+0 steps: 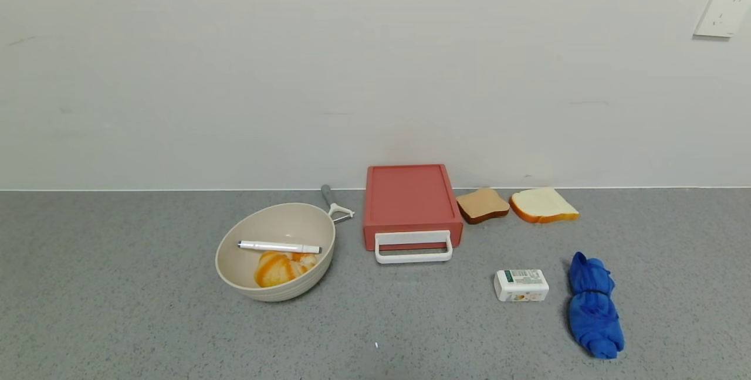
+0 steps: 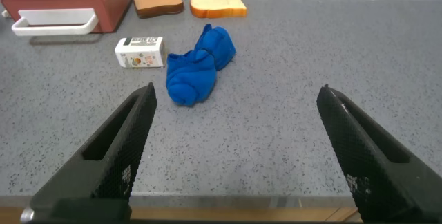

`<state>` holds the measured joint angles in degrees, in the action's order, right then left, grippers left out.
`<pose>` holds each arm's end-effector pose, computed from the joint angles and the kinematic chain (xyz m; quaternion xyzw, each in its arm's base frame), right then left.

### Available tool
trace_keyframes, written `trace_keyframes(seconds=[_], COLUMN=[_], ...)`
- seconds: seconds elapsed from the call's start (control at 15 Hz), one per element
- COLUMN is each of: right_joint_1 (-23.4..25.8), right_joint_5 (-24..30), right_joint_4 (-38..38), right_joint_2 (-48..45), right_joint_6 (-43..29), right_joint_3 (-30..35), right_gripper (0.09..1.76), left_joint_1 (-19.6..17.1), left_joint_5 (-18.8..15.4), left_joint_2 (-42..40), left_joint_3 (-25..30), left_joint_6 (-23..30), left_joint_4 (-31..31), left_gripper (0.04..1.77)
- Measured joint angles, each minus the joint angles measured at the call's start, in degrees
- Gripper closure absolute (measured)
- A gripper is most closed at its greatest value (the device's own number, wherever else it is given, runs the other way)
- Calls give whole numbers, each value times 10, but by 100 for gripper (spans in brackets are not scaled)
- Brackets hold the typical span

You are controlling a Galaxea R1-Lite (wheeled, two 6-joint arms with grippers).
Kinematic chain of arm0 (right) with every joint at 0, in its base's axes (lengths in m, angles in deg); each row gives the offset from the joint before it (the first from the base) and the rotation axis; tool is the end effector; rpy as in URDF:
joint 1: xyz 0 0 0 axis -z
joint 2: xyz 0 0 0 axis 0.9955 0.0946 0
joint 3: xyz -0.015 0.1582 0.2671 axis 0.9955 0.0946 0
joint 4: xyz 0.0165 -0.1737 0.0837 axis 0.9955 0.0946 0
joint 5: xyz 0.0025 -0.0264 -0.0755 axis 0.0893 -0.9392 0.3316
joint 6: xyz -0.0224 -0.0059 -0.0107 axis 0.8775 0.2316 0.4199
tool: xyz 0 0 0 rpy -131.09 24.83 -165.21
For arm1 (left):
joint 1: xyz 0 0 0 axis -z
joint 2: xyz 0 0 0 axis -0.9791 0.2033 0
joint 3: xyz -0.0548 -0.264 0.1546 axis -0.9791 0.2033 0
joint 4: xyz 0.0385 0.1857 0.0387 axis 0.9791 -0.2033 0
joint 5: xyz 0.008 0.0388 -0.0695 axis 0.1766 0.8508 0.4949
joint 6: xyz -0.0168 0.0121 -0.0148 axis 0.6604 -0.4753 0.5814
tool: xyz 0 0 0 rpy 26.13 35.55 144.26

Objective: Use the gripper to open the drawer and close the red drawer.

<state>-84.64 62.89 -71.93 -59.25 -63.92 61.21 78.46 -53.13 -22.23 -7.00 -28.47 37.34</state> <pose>-0.0280 -0.0003 0.0764 0.0122 0.0057 -0.0054 0.9999 -0.0568 -0.0020 0.1790 0.0203 -0.0551 -0.0453 0.9972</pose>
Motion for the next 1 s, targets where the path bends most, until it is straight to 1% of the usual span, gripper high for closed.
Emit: trace_keyframes(seconds=[0.2,0.4,0.6,0.73,1.0], right_joint_1=[0,0,0,0,0], right_joint_5=[0,0,0,0,0], right_joint_4=[0,0,0,0,0], right_joint_2=[0,0,0,0,0], right_joint_6=[0,0,0,0,0], right_joint_3=[0,0,0,0,0], right_gripper=[14,14,14,14,14], left_joint_1=[-1,-1,-1,-1,-2], left_joint_5=[9,14,33,33,33], left_joint_2=[-23,-50,-70,-74,-76], left_joint_3=[81,168,229,249,254], left_joint_6=[-5,-7,-6,-8,0], left_joint_4=[69,96,135,110,113], left_gripper=[9,9,9,9,9])
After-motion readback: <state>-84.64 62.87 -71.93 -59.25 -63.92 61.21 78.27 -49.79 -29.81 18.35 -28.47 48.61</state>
